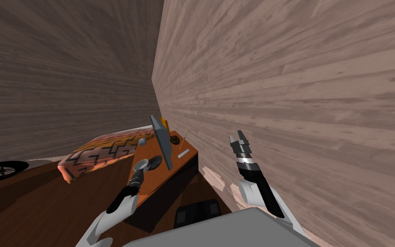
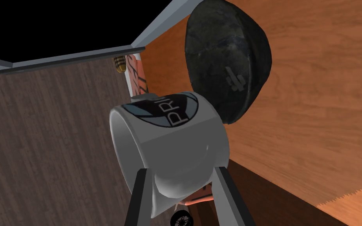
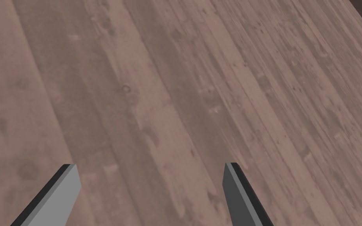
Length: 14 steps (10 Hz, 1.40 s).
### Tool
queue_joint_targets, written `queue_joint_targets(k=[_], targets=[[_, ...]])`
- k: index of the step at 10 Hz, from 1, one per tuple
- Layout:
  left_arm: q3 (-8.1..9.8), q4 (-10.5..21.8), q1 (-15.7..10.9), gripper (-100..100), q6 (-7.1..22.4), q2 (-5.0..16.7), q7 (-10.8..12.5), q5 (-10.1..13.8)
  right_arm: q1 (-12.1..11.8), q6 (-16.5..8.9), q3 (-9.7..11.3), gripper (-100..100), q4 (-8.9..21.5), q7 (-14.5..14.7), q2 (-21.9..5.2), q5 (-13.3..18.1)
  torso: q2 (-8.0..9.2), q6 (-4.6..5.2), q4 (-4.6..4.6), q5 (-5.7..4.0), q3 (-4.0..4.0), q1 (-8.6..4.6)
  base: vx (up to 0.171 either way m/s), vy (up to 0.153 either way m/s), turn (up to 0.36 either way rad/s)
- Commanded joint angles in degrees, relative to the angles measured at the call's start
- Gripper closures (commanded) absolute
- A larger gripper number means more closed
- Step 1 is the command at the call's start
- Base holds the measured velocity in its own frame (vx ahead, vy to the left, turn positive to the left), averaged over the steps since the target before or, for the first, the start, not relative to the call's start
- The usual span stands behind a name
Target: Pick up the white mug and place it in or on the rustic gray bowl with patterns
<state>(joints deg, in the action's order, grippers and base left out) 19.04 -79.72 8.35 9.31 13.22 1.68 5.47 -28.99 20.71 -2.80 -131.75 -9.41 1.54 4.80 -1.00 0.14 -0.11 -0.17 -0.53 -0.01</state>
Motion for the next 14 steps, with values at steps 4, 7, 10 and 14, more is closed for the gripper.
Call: queue_joint_targets(k=[4, 7, 10, 14], targets=[[0.27, 2.7, 0.7, 100, -2.5, -0.5, 0.0, -2.4, 0.0, 0.0, 0.0, 0, 0.0, 0.0, 0.0, 0.0, 0.06, -0.02, 0.01, 0.02, 0.03, 0.11, 0.235, 0.034, 0.007], [0.25, 2.3, 0.6, -100, -2.3, -0.4, -0.1, -2.2, 0.0, 0.0, 0.0, 0, 0.0, 0.0, 0.0, 0.0, 0.72, -0.04, 0.13, 0.01, 0.39, -0.03, 0.051, 0.006, -0.002], [0.25, 2.3, 0.6, -100, -2.3, -0.4, -0.1, -2.2, 0.0, 0.0, 0.0, 0, 0.0, 0.0, 0.0, 0.0, 0.97, -0.04, 0.19, 0.00, 0.55, -0.06, 0.000, 0.000, 0.000], [0.82, -2.4, 1.4, -100, 2.3, 0.8, 0.5, -1.2, 0.0, 0.0, 0.0, 0, 0.0, 0.0, 0.0, 0.0, 1.07, -0.04, 0.21, -0.01, 0.60, -0.10, -0.014, -0.008, -0.026]])
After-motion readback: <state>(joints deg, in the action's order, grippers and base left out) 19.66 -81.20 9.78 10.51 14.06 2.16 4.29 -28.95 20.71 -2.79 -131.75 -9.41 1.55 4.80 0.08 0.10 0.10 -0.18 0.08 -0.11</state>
